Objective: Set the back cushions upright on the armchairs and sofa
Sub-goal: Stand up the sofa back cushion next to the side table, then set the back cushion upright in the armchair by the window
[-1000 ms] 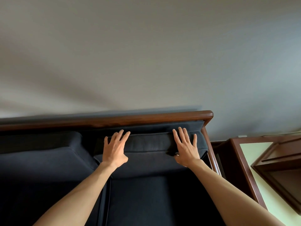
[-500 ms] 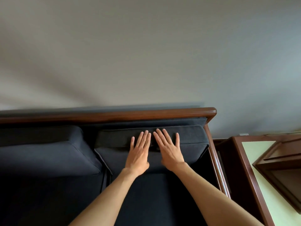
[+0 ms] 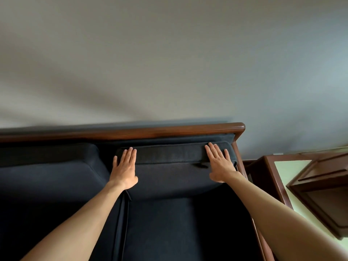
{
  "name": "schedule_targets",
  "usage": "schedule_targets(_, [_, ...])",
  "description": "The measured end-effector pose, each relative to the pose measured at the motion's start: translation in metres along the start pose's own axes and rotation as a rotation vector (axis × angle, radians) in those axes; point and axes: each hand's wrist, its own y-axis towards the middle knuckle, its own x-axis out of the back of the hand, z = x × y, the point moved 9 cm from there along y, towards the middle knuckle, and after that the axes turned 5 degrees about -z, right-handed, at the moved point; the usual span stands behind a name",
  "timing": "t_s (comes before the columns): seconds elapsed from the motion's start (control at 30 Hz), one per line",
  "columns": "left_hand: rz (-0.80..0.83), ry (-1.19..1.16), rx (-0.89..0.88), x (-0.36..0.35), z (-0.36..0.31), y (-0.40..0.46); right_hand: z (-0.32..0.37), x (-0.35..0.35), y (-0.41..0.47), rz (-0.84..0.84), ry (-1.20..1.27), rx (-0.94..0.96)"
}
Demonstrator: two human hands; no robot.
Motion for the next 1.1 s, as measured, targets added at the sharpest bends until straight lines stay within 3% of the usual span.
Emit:
schedule_targets(0.1, [0.023,-0.034,-0.003,0.025,-0.008,-0.005,-0.002,0.026,-0.011,0.075,0.068,-0.025])
schedule_targets(0.33, [-0.056,-0.274,-0.163,0.133,-0.095,-0.054,-0.001,0.106,-0.075,-0.038,0.278,-0.084])
schedule_targets(0.67, [-0.291,-0.36,-0.534,0.246,-0.268,-0.238,-0.02,0.207,-0.312,-0.402,0.388,-0.116])
schedule_targets(0.8, [-0.27,-0.33,-0.714,0.241,-0.363,-0.314,-0.075,0.194,-0.418,-0.483,0.449,-0.255])
schedule_targets(1.1, [-0.14,-0.214,-1.079,0.159,-0.598,-0.496,-0.243,0.08,-0.676,-0.562,0.601,-0.671])
